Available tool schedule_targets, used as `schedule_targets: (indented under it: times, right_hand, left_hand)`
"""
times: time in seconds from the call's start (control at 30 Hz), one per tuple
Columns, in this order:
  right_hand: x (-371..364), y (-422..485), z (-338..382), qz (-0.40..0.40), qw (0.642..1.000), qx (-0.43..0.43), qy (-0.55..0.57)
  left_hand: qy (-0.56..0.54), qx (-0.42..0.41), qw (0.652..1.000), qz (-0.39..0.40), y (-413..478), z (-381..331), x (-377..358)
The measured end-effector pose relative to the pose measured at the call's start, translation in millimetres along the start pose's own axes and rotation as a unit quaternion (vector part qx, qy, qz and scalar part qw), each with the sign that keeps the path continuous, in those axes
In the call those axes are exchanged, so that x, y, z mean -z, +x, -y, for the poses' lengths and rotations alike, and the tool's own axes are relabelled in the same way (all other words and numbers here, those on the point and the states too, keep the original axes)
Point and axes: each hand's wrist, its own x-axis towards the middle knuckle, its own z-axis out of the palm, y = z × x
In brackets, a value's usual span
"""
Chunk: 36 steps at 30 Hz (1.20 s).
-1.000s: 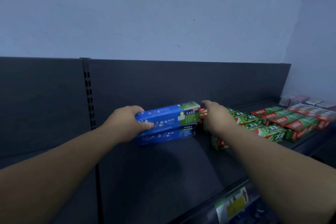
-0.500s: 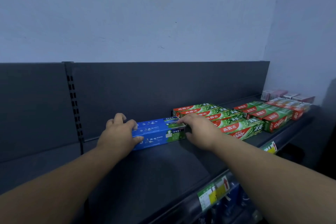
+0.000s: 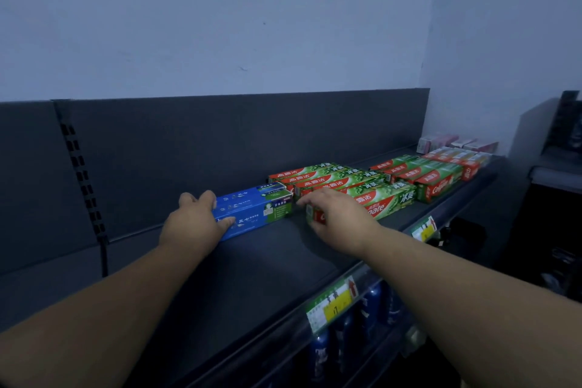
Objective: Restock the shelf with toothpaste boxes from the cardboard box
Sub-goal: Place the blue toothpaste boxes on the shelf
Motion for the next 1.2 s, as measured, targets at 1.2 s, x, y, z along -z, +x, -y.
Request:
schedule_targets:
  times: [1.2]
  right_hand:
    - [45.3, -427.0, -238.5, 0.103, 0.948, -0.301, 0.015]
  left_hand:
    - [-0.016, -0.235, 0.955, 0.182, -316.5, -308.9, -198.3]
